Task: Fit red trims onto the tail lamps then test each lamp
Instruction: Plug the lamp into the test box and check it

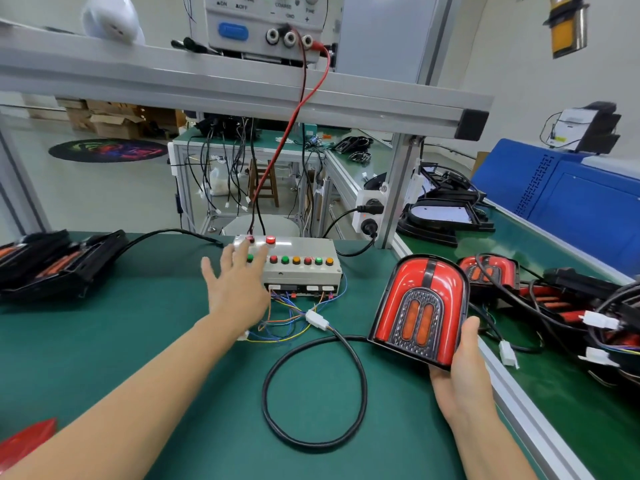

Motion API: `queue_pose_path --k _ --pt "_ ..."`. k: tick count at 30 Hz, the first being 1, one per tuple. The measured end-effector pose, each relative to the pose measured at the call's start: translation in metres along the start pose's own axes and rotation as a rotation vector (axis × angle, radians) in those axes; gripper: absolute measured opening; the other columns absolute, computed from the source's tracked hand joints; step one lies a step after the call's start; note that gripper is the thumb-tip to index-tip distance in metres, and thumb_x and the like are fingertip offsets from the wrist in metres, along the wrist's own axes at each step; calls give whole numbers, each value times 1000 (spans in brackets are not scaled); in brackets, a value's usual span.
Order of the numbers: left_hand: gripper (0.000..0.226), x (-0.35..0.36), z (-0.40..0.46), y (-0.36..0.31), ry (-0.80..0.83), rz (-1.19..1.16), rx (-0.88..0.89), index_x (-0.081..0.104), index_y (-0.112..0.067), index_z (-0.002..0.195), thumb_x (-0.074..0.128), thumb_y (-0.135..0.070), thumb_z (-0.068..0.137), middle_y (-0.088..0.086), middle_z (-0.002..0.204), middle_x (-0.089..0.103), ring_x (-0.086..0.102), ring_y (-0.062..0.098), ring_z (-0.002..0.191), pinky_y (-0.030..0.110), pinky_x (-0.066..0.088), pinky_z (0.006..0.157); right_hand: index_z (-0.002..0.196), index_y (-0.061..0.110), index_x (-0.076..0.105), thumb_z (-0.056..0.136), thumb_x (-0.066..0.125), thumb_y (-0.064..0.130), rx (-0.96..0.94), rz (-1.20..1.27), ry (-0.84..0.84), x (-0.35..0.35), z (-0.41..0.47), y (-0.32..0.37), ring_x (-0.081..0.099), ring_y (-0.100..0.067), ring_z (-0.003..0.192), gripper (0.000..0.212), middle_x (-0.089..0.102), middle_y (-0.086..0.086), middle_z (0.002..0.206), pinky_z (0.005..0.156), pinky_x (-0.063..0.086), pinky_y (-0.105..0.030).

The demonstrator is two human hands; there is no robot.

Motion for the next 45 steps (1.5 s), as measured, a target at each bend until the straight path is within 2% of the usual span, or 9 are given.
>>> queue_pose_path --k 5,9,11,14,15,19,26,31,45 --pt "55 4 -5 -52 46 -97 85 12 -33 151 30 -37 99 3 160 1 -3 27 147 58 -6 112 117 29 65 97 33 59 -8 -15 6 -1 1 0 70 -6 95 48 74 7 106 84 51 -30" --pt "60 10 2 -86 150 -205 95 15 -36 150 22 -60 95 6 161 -1 -9 30 146 58 -15 110 115 28 65 98 35 57 2 9 -2 -3 2 -2 69 -3 94 46 74 7 107 88 48 -31" --pt "65 16 7 -94 192 -160 93 14 -36 150 21 -65 92 9 160 -3 -11 34 145 60 -16 108 117 27 65 98 34 58 5 13 3 -3 3 -2 69 -2 96 48 73 7 109 91 51 -31" --pt "72 24 13 -85 208 -2 61 11 -36 151 20 -71 88 12 160 -5 -14 42 143 64 -15 106 116 26 66 97 35 59 13 16 4 -3 3 -3 69 -3 95 48 74 8 107 85 58 -26" --pt "75 26 14 -80 208 34 44 11 -37 150 22 -74 86 13 159 -6 -14 45 142 65 -15 106 115 26 66 97 35 58 17 17 0 -3 3 -3 70 -3 94 48 74 7 107 84 58 -30" --pt "83 30 15 -67 193 46 3 14 -43 148 29 -82 76 13 159 -5 -6 50 140 70 -16 101 114 28 65 97 35 57 10 16 -8 -2 4 -2 70 -3 91 45 74 7 105 86 48 -30" --pt "91 33 15 -69 240 -47 -26 14 -45 147 37 -86 68 9 159 -8 -10 52 139 73 -12 100 113 29 66 97 35 58 10 3 8 0 2 -2 70 -5 96 46 74 6 106 88 48 -31" --pt "93 35 12 -76 287 -61 -37 15 -46 146 43 -86 67 8 159 -12 -14 51 139 75 -10 99 107 30 68 97 35 57 6 0 2 -1 1 -1 70 -4 91 44 75 7 102 86 48 -30" --pt "97 41 13 -75 292 -17 -41 10 -48 146 42 -89 64 6 159 -16 -13 52 139 78 -2 98 107 31 68 97 36 58 5 -14 18 2 -2 0 71 -6 92 44 75 6 103 80 49 -30"
Point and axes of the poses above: each hand's wrist, its own z-axis towards the middle knuckle, its own x-axis out of the palm, y = z × x, the point moved 8 cm from there along z, towards the middle knuckle
